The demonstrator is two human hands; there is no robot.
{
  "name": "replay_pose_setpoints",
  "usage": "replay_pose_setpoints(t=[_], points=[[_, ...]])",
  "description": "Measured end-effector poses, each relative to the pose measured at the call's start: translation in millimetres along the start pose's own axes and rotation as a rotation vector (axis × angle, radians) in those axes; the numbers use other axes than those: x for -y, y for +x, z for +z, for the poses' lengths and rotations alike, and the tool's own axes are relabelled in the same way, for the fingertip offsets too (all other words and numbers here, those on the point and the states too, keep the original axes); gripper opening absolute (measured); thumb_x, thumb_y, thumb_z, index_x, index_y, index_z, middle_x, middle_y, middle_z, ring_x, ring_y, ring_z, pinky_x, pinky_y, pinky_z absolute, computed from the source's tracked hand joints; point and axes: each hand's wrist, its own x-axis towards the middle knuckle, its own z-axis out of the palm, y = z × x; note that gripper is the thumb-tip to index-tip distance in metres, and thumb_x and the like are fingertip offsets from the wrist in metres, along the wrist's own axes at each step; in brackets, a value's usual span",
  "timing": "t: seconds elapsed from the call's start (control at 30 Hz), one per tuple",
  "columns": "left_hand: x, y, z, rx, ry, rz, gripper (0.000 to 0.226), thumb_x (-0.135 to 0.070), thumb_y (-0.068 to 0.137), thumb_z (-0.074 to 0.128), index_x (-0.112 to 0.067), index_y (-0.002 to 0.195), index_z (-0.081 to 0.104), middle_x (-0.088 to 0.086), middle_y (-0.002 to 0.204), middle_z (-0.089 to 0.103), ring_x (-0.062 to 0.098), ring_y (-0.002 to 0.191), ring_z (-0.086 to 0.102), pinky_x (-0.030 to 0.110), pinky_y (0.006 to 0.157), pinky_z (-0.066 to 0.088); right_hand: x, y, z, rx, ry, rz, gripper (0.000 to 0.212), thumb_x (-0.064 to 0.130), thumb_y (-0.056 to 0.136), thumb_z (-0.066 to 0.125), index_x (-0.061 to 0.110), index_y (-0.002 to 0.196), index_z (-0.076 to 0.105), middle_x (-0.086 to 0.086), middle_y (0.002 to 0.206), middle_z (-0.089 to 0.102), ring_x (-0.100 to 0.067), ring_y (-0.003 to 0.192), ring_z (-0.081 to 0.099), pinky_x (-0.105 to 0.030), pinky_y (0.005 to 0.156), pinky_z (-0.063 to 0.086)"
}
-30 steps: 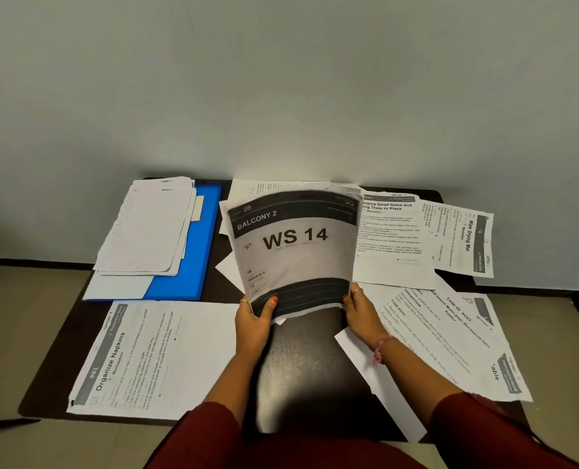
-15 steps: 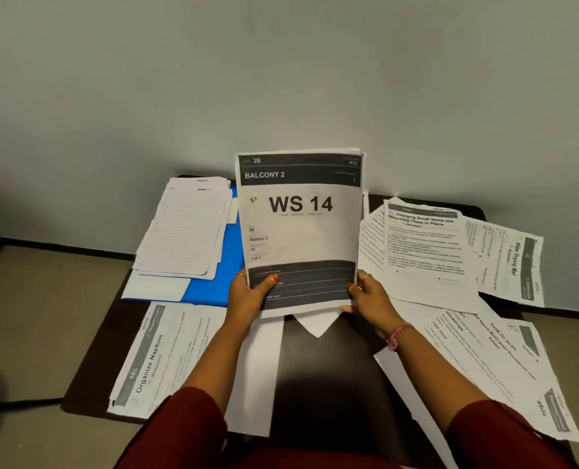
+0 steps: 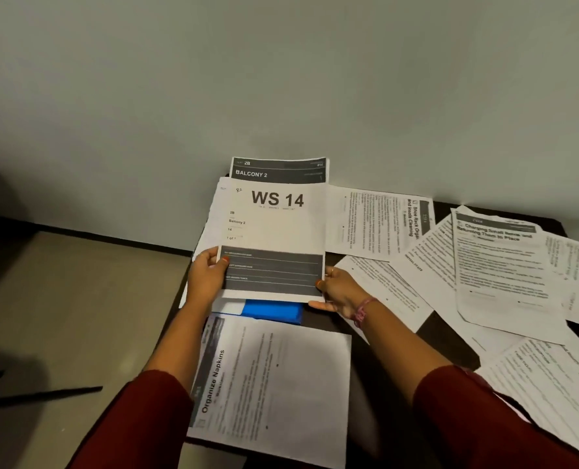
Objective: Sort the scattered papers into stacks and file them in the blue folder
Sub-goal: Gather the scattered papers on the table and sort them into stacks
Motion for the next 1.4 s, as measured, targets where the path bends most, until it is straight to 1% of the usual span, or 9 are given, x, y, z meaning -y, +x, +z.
replay_pose_setpoints(t=[0.13, 0.27, 0.67, 0.73, 0.83, 0.93, 1.07, 1.23, 1.4], points=[[-1, 29, -16, -0.045, 0.055, 0.005, 0.028, -0.008, 0.095, 0.054, -0.008, 0.123, 0.059, 0.008, 0.109, 0.065, 0.022, 0.095, 0.062, 0.034, 0.086, 0.051, 17, 18, 28, 0.000, -0.016, 0.028, 0.029, -0.002, 0.097, 0.040, 0.019, 0.114, 0.053, -0.002, 0.111, 0.059, -0.021, 0.101, 0.061, -0.032, 0.067, 0.058], [4, 60, -26, -0.071, 0.103, -0.015, 0.031, -0.004, 0.093, 0.055, -0.007, 0.123, 0.060, 0.011, 0.114, 0.067, 0.027, 0.102, 0.064, 0.042, 0.094, 0.051, 24, 35, 47, 0.011, 0.023, 0.058, 0.026, -0.005, 0.096, 0.041, 0.016, 0.103, 0.054, -0.001, 0.100, 0.061, -0.017, 0.084, 0.063, -0.031, 0.056, 0.058], [27, 71, -36, -0.110, 0.223, -0.020, 0.040, -0.009, 0.090, 0.063, -0.005, 0.129, 0.055, 0.007, 0.113, 0.062, 0.020, 0.104, 0.059, 0.037, 0.099, 0.048, 18, 43, 58, -0.051, -0.098, 0.068, 0.015, 0.002, 0.090, 0.060, 0.011, 0.081, 0.051, -0.009, 0.095, 0.056, -0.016, 0.079, 0.060, -0.033, 0.054, 0.060], [24, 62, -39, -0.142, 0.250, 0.059, 0.038, -0.013, 0.091, 0.063, -0.007, 0.128, 0.055, 0.010, 0.123, 0.059, 0.019, 0.108, 0.058, 0.035, 0.097, 0.049, 18, 41, 53, -0.081, -0.205, 0.032, 0.014, 0.008, 0.088, 0.064, 0.012, 0.092, 0.051, -0.010, 0.101, 0.053, -0.017, 0.083, 0.060, -0.035, 0.057, 0.060], [25, 41, -41, -0.151, 0.252, 0.154, 0.032, -0.012, 0.092, 0.060, -0.008, 0.124, 0.058, 0.009, 0.127, 0.053, 0.013, 0.106, 0.053, 0.027, 0.093, 0.046, 7, 35, 38, -0.167, -0.465, -0.074, 0.040, 0.018, 0.088, 0.065, 0.010, 0.124, 0.047, -0.006, 0.119, 0.051, -0.024, 0.101, 0.059, -0.033, 0.062, 0.058], [33, 14, -37, -0.128, 0.253, 0.210, 0.026, -0.009, 0.094, 0.057, -0.009, 0.119, 0.061, 0.008, 0.126, 0.052, 0.012, 0.107, 0.051, 0.024, 0.092, 0.045, -13, 21, 22, -0.228, -0.707, -0.301, 0.031, 0.017, 0.091, 0.058, 0.008, 0.121, 0.055, -0.006, 0.110, 0.062, -0.019, 0.093, 0.059, -0.028, 0.081, 0.049], [56, -22, -33, -0.102, 0.312, 0.326, 0.019, -0.008, 0.094, 0.055, -0.006, 0.111, 0.064, 0.011, 0.122, 0.055, 0.016, 0.105, 0.054, 0.017, 0.082, 0.045, -46, -3, 8, -0.161, -0.906, -0.489, 0.025, 0.015, 0.092, 0.056, 0.013, 0.117, 0.061, -0.004, 0.108, 0.064, -0.019, 0.098, 0.060, -0.018, 0.080, 0.038], [95, -68, -35, -0.107, 0.324, 0.305, 0.025, -0.011, 0.093, 0.058, -0.006, 0.118, 0.060, 0.011, 0.124, 0.055, 0.019, 0.110, 0.054, 0.034, 0.091, 0.049, -83, -27, -7, -0.136, -1.083, -0.523, 0.044, 0.035, 0.090, 0.062, 0.020, 0.131, 0.054, 0.001, 0.125, 0.055, -0.015, 0.114, 0.050, -0.026, 0.098, 0.041], [132, -97, -43, 0.005, 0.527, 0.097, 0.073, -0.043, 0.086, 0.065, -0.007, 0.143, 0.038, 0.013, 0.153, 0.030, 0.032, 0.141, 0.026, 0.054, 0.111, 0.028, -108, -37, -17, -0.154, -1.209, -0.486, 0.076, 0.059, 0.078, 0.066, 0.024, 0.141, 0.040, 0.003, 0.140, 0.043, -0.015, 0.125, 0.041, -0.030, 0.103, 0.036]])
